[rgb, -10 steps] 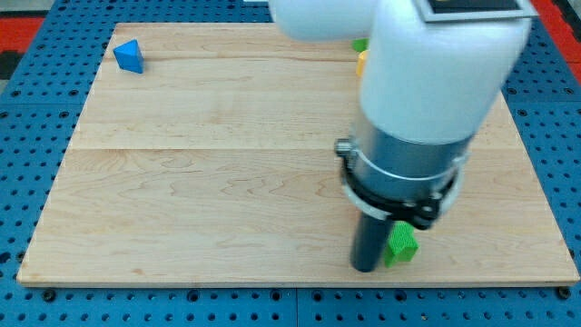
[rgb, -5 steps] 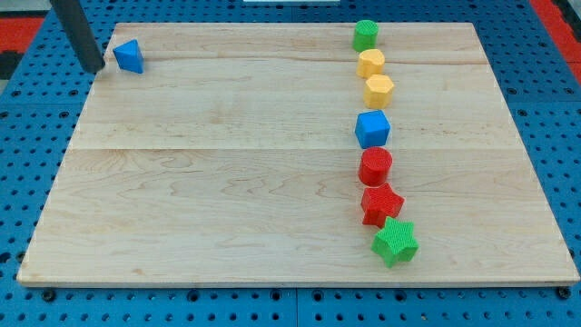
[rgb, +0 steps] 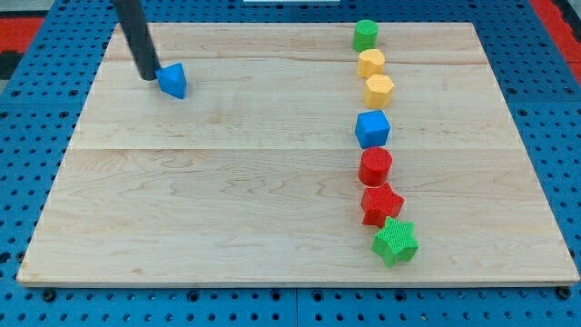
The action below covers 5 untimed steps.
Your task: Move the blue triangle to the left side of the yellow heart
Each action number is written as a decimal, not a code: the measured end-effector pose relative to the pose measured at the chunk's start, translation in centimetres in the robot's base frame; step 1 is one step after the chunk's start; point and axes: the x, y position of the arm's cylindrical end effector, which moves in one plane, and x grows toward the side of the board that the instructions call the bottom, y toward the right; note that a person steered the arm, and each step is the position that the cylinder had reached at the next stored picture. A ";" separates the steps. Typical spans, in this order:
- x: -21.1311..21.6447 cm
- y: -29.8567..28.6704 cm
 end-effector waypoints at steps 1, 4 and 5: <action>0.0 8.0; 1.3 -1.6; 4.9 3.7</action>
